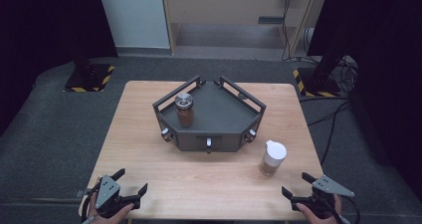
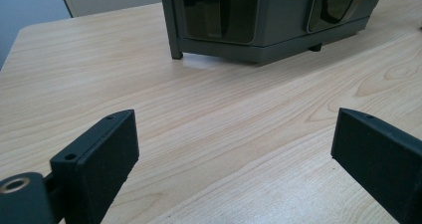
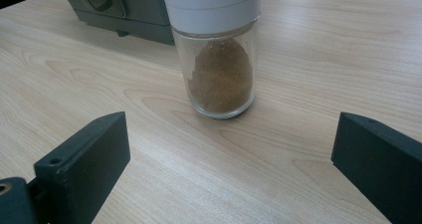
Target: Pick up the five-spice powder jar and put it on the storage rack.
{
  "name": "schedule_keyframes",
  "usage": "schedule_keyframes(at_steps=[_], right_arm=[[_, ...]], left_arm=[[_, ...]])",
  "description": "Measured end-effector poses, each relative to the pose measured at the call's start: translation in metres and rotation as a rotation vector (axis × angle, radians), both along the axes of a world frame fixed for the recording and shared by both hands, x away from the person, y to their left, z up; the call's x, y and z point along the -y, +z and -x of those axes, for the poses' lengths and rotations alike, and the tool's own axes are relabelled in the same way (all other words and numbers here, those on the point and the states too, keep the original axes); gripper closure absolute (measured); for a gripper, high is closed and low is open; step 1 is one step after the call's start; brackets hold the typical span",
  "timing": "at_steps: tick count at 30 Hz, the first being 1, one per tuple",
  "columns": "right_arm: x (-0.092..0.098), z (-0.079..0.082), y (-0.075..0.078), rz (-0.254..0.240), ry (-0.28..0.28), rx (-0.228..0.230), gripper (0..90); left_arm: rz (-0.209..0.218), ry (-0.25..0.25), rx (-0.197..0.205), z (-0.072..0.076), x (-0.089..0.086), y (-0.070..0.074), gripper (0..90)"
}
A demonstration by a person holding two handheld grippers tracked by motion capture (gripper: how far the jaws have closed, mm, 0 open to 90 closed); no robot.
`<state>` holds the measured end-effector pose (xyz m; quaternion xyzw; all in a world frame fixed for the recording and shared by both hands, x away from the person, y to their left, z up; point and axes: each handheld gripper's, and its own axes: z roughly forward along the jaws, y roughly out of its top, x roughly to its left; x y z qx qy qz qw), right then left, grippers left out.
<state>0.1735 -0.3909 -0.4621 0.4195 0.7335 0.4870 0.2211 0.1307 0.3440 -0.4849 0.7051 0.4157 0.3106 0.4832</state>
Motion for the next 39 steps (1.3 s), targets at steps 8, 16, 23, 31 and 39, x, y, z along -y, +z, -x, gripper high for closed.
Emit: schedule_keyframes(at_steps=[8,16,23,31,39], right_arm=[[-0.001,-0.006,-0.003,-0.002,0.005,-0.008,2.4],[-0.001,-0.010,-0.006,-0.004,0.013,-0.018,2.4],[-0.003,-0.014,-0.008,-0.002,0.026,-0.020,2.4],[-0.002,-0.015,-0.011,-0.006,0.022,-0.027,2.4],[-0.005,-0.014,-0.010,-0.003,0.026,-0.026,2.4]], left_arm=[[-0.001,-0.005,-0.012,-0.007,0.001,-0.002,3.8],[-0.008,-0.023,-0.010,-0.013,0.006,-0.002,3.8],[0.000,-0.025,-0.014,-0.018,0.008,-0.003,3.8],[0.020,-0.024,-0.015,-0.026,0.007,-0.004,3.9],[0.029,-0.025,-0.004,-0.028,0.007,-0.002,3.9]])
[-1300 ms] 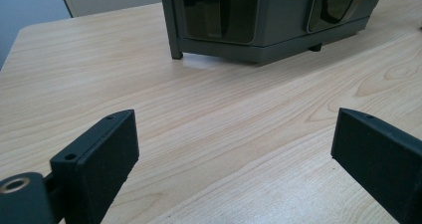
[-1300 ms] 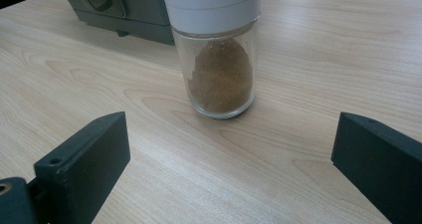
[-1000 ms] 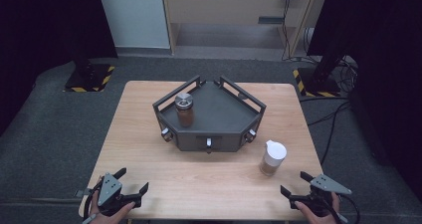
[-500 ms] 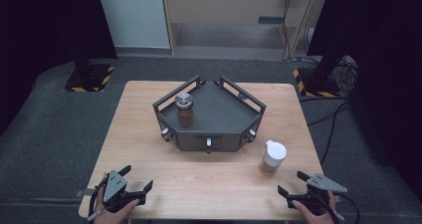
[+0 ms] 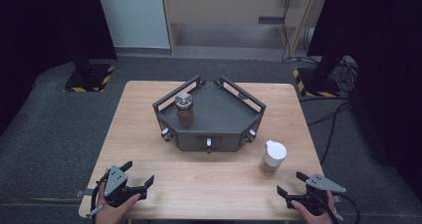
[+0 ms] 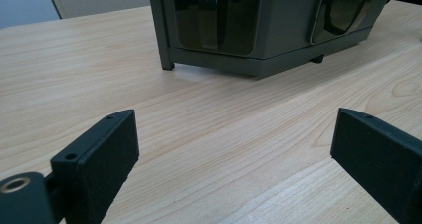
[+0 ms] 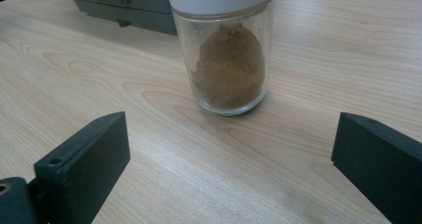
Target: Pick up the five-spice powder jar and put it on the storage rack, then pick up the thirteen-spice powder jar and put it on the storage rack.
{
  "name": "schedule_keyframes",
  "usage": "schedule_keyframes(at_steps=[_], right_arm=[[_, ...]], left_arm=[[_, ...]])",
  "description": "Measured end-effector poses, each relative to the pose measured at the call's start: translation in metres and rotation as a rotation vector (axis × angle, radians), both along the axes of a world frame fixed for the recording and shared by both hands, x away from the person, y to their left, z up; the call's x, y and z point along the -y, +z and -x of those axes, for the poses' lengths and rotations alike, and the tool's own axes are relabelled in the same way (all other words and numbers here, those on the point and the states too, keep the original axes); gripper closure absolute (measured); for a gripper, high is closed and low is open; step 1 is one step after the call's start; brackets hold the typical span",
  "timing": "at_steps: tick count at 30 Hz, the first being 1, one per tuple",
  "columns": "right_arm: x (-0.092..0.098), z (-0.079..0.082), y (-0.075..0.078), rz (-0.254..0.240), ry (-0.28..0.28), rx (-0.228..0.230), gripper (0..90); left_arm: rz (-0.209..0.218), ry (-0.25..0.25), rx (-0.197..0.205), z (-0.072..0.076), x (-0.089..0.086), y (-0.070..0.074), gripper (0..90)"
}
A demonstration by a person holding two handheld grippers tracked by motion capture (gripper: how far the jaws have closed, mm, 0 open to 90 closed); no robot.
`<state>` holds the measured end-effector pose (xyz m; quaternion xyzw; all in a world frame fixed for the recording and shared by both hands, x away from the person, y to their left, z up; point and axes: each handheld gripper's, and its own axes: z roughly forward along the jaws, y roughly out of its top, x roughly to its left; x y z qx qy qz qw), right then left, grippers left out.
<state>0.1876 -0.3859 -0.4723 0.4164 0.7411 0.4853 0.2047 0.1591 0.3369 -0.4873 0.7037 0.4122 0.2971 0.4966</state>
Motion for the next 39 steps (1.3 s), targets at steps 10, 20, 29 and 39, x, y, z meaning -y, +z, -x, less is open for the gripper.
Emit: schedule_keyframes(at_steps=[10,20,29,39], right_arm=[[0.002,0.002,0.000,-0.003,-0.006,0.000,2.4],[0.003,0.008,0.004,-0.003,-0.019,0.005,2.4],[-0.003,0.004,0.008,0.020,-0.003,-0.008,2.4],[-0.003,-0.006,0.016,0.017,0.006,-0.017,3.2]], left_arm=[[-0.014,-0.001,-0.008,0.001,0.001,0.000,4.8],[-0.013,-0.010,0.002,0.002,0.001,0.002,4.1],[-0.012,-0.009,0.004,0.002,-0.001,0.003,3.4],[-0.023,-0.021,-0.004,0.001,0.001,0.003,3.1]])
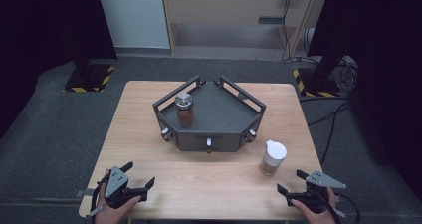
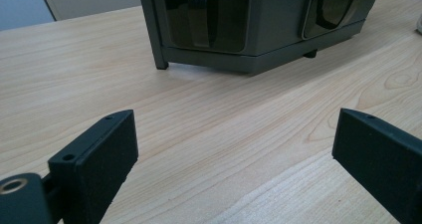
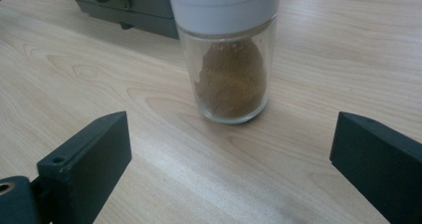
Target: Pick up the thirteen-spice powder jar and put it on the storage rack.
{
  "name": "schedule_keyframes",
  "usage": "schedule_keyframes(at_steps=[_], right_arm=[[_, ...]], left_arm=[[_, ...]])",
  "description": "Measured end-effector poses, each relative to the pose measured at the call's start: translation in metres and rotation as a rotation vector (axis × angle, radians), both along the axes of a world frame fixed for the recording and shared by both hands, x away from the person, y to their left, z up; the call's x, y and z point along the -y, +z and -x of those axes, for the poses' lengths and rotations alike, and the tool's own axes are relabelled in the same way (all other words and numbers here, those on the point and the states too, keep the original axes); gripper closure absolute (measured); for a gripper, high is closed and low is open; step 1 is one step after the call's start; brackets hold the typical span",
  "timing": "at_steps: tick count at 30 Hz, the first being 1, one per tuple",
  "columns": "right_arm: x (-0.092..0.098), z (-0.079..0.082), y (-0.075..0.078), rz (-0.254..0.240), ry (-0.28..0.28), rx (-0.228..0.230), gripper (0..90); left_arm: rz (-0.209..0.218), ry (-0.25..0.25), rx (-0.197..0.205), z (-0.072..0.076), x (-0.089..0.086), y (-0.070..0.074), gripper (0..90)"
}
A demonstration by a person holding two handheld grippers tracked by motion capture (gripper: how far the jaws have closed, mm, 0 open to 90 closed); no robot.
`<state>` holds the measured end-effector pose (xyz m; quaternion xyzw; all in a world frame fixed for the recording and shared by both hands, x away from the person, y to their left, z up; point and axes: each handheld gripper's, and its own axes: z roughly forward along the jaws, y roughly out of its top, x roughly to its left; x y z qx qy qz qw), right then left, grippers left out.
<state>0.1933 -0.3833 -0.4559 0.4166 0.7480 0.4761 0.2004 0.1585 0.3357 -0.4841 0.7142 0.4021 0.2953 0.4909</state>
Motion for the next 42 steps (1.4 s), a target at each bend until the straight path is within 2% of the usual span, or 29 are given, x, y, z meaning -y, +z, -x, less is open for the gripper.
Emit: schedule_keyframes(at_steps=[8,26,33,42], right_arm=[[-0.005,-0.011,0.002,-0.006,0.007,-0.002,3.2],[-0.020,-0.034,0.013,-0.016,0.012,0.042,4.2],[-0.027,-0.044,0.016,-0.022,0.021,0.059,8.9],[-0.036,-0.051,0.018,-0.014,0.022,0.096,21.8]], left_arm=[[-0.008,-0.005,-0.001,0.000,0.002,0.000,3.0],[-0.013,-0.009,-0.007,-0.001,0.003,-0.001,3.0],[-0.015,-0.011,-0.005,-0.001,0.003,0.000,3.0],[-0.016,-0.013,-0.005,-0.001,0.003,0.000,3.1]])
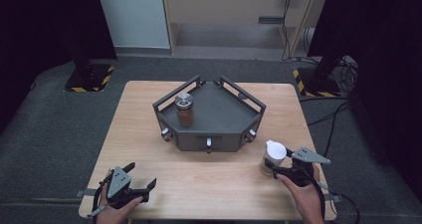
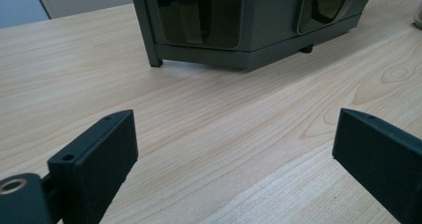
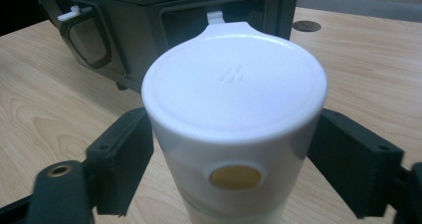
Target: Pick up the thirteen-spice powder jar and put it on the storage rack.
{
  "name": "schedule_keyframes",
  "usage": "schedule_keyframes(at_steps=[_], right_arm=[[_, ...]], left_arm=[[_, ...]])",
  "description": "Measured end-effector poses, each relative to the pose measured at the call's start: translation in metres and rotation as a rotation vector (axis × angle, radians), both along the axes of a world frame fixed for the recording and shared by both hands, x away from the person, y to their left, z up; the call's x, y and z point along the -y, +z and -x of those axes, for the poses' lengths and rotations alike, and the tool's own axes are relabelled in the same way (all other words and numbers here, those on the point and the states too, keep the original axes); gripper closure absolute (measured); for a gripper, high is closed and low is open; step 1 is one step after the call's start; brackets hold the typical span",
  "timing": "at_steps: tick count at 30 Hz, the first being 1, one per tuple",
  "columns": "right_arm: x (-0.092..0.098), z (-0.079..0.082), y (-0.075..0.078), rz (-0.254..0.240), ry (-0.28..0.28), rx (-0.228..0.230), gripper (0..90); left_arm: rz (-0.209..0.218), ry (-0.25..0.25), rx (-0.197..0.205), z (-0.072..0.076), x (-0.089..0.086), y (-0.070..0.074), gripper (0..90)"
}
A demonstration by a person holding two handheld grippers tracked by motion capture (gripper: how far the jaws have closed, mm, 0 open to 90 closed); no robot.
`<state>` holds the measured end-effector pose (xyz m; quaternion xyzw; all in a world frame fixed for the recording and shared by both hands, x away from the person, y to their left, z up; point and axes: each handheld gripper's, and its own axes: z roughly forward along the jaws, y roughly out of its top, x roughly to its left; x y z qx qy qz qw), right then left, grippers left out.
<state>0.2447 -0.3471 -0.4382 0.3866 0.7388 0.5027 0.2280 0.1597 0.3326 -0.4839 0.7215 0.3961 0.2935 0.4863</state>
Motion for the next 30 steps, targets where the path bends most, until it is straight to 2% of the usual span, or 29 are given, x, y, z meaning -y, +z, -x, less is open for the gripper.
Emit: schedule_keyframes(at_steps=[5,10,14,21,30], right_arm=[[-0.005,0.001,-0.001,0.016,-0.008,0.018,29.8],[-0.011,0.005,0.004,0.057,-0.024,0.030,31.0],[-0.011,0.007,0.010,0.050,-0.027,0.018,31.2],[-0.009,0.009,0.039,0.063,0.007,0.027,31.2],[-0.016,0.000,0.090,0.054,0.091,0.053,31.2]], left_arm=[[-0.002,-0.002,-0.001,0.000,0.000,0.000,3.1],[-0.001,-0.002,-0.001,0.000,0.000,0.000,3.2],[0.000,-0.003,-0.002,0.000,0.001,0.000,3.2],[0.003,-0.006,-0.004,-0.001,0.000,0.001,3.1],[0.003,-0.009,-0.009,-0.001,-0.001,0.002,3.1]])
